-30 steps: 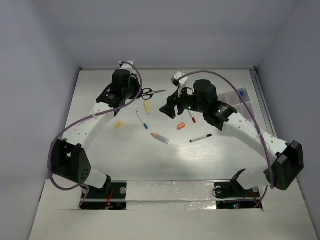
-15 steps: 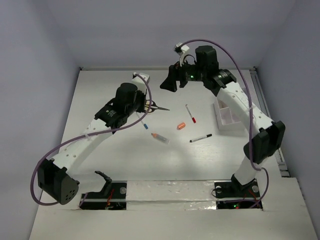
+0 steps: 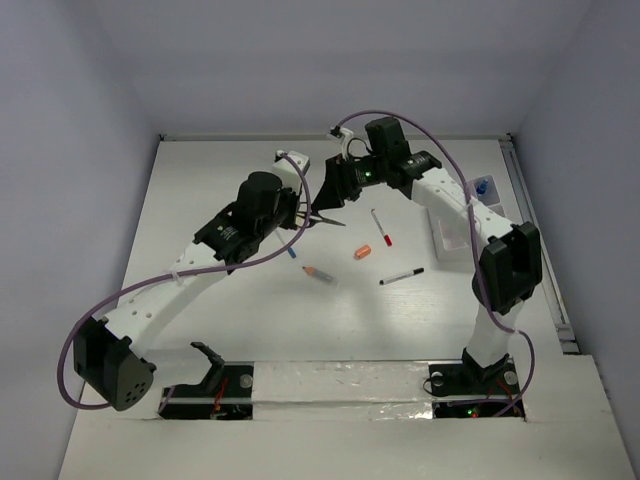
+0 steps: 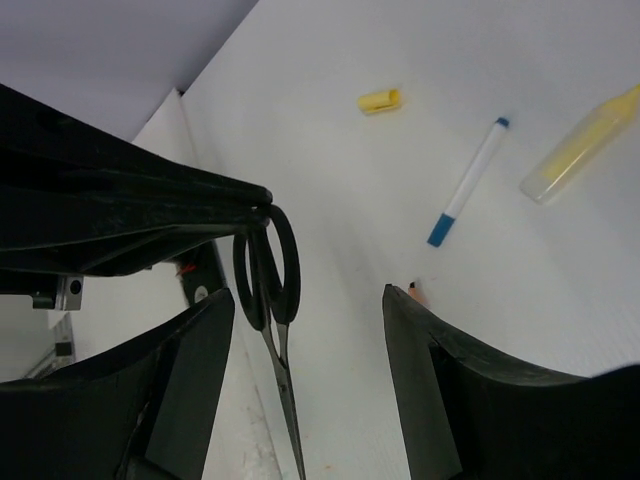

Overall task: Sort the stationery into containers
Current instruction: Pick up the scissors from the center of the board.

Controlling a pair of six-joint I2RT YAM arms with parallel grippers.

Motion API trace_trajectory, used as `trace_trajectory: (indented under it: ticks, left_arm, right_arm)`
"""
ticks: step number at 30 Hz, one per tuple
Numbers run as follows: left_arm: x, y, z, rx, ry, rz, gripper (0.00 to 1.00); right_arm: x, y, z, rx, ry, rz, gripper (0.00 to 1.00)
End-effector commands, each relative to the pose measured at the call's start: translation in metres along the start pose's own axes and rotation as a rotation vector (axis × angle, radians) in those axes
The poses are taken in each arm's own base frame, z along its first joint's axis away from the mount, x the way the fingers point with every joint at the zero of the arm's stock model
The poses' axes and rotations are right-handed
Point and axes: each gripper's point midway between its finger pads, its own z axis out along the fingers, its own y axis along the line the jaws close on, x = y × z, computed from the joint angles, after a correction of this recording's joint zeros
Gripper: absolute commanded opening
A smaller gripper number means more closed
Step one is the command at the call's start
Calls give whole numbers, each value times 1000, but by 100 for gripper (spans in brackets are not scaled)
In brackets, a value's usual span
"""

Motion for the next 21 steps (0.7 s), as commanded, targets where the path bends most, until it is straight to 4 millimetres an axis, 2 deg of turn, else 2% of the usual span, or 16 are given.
trace_trajectory:
  ticks: [1, 3, 12, 15, 17, 18, 19, 21]
  left_arm:
    - [-21, -2, -6, 9, -84, -1, 0]
    - [-21, -6, -6, 17, -84, 3, 0]
    - [-17, -13, -5, 51, -72, 41, 0]
    - [-15, -16, -5, 61, -68, 50, 0]
    - [-14, -17, -5, 63, -62, 54, 0]
    - [-14, -17, -4, 63, -62, 56, 0]
    - [-14, -15, -4, 56, -62, 54, 0]
    - [-15, -13, -4, 41, -64, 50, 0]
  right_arm:
    - [4, 29, 5, -130, 2, -9, 65]
    - [11, 29, 11, -150, 24, 5, 64]
    - [9, 28, 18, -188, 8, 21, 60]
    - [11, 24, 21, -184, 10, 35, 51]
    - [10, 23, 22, -182, 3, 36, 41]
    - [9, 23, 22, -181, 1, 37, 35]
    - [10, 22, 22, -180, 4, 42, 22]
    - [10, 21, 22, -170, 4, 35, 11]
